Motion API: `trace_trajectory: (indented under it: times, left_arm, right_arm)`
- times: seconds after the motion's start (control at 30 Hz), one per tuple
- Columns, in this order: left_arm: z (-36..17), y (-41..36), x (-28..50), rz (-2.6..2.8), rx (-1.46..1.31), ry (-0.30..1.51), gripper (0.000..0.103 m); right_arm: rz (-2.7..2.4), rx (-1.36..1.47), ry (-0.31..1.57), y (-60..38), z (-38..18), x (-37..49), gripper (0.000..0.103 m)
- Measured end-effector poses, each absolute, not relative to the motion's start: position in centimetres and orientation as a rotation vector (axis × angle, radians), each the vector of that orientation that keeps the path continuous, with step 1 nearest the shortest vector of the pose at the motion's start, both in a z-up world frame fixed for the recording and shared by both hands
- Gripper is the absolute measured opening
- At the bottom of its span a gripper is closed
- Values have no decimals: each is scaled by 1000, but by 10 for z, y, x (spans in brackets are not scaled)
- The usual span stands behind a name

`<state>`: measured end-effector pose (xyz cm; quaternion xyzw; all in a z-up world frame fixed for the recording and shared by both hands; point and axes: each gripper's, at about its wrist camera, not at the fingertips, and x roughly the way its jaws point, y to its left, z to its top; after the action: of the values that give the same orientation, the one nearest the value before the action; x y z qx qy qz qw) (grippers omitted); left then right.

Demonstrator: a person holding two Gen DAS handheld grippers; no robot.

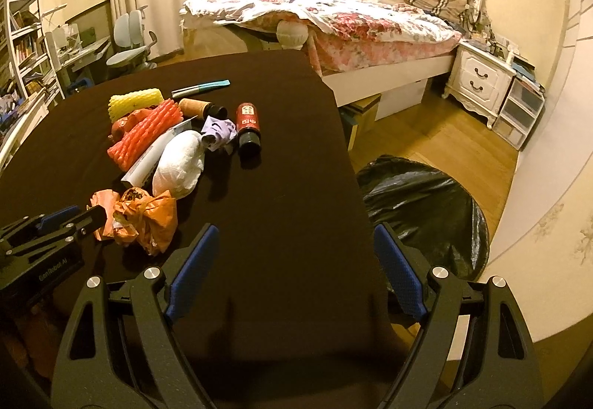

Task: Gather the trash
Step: 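Grasp the orange crumpled paper with the left tool while the right tool approaches the orange plastic bag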

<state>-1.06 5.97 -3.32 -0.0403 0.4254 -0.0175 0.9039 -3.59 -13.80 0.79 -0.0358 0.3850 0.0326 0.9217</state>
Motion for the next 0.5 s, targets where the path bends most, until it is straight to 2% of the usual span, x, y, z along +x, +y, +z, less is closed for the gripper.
trace_trajectory:
  times: [0.03,0.07,0.1,0.17,0.37,0.5]
  left_arm:
    - [-32,59,-11,-34,-86,876,44]
    - [-31,59,-11,-25,-92,874,49]
    - [-30,59,-9,-19,-97,874,59]
    - [-31,60,-7,-10,-118,881,64]
    - [-36,49,-5,-23,-76,904,62]
    - [-35,53,-8,-21,-65,897,47]
  right_arm:
    - [67,-74,792,-138,7,-36,83]
    - [66,-73,790,-138,7,-36,83]
    - [66,-73,790,-138,7,-36,83]
    - [66,-71,791,-138,6,-36,83]
    - [72,-71,797,-135,2,-37,83]
    - [77,-70,795,-135,1,-39,83]
